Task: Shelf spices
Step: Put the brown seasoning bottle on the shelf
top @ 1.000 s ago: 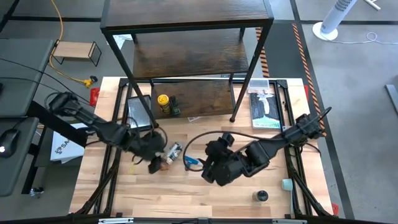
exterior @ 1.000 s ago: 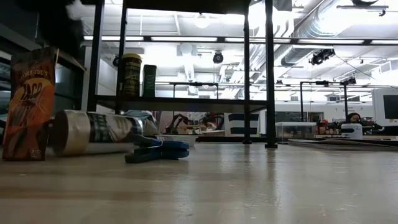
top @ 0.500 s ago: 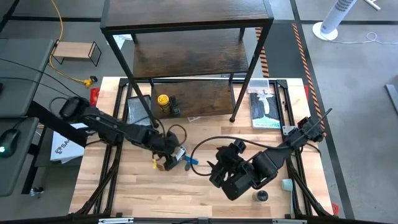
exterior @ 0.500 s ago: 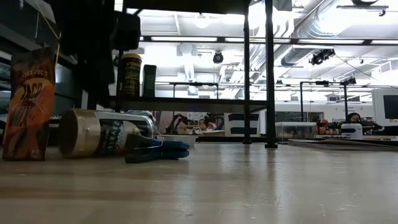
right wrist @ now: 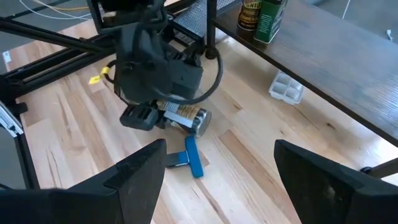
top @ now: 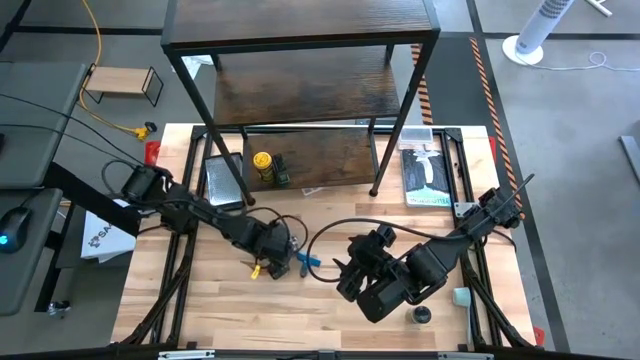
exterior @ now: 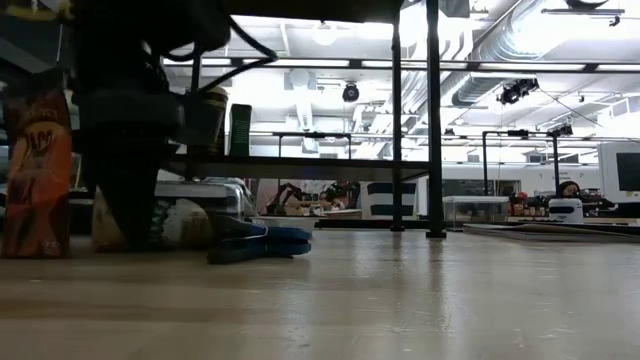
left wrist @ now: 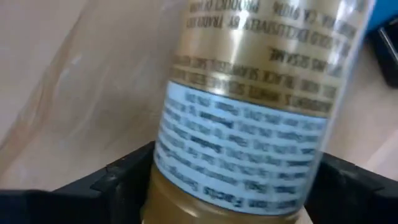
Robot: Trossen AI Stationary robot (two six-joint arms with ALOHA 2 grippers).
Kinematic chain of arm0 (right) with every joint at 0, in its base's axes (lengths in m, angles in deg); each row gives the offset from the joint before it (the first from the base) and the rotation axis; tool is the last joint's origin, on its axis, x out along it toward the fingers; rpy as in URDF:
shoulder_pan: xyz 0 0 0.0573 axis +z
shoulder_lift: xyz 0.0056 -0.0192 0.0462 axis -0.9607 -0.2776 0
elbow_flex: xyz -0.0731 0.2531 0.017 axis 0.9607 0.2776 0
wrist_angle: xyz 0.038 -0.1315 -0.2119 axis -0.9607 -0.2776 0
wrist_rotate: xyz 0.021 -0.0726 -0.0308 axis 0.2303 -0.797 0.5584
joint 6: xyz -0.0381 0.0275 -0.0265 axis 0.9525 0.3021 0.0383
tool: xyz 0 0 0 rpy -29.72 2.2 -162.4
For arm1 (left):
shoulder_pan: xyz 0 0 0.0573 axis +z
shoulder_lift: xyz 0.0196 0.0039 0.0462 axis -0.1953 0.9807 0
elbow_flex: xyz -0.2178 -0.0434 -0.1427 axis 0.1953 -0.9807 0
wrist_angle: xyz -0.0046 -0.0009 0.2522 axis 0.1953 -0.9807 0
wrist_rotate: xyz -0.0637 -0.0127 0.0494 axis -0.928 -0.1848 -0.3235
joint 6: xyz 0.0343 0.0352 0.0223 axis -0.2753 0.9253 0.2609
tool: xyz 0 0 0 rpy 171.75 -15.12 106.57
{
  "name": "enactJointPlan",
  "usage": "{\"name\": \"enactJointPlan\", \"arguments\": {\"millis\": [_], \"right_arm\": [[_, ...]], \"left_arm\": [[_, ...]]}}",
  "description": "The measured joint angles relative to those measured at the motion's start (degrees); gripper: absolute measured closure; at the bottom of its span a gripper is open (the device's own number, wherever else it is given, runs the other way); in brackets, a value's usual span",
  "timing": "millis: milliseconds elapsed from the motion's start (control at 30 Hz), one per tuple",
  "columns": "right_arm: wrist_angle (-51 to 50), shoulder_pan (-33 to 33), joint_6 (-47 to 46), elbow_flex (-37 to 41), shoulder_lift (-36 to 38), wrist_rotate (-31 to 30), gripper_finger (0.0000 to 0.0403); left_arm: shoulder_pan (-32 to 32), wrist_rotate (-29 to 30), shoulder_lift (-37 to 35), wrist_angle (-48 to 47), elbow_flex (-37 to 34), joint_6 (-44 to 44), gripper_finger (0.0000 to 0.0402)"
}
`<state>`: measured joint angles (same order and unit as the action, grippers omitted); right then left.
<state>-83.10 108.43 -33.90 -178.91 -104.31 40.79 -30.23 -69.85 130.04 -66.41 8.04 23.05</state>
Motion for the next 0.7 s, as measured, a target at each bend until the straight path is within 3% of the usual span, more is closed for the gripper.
{"name": "enactJointPlan", "arguments": {"millis": [167,333,467,567,700], "right_arm": [[0.63,0.51,1.35,0.0,0.0,-0.01,0.0111],[3.61,1.14,5.37,0.0,0.0,0.3,0.0111],[8.72,-0.66,22.47,0.0,0.0,8.5,0.0111],[11.05,-2.9,36.34,0.0,-0.02,15.1,0.0111],[12.39,-6.25,43.02,0.0,-0.02,16.87,0.0111]], "left_arm": [[-1.45,-0.88,-1.51,-1.5,1.88,5.69,0.014],[-2.16,0.85,-9.42,-5.76,6.18,15.68,0.0139],[-3.41,1.03,-16.79,-7.45,11.05,27.61,0.0139],[-4.25,4.41,-19.42,-13.17,16.03,34.73,0.0139],[-3.78,9.73,-17.82,-20.24,22.84,40.24,0.0139]]}}
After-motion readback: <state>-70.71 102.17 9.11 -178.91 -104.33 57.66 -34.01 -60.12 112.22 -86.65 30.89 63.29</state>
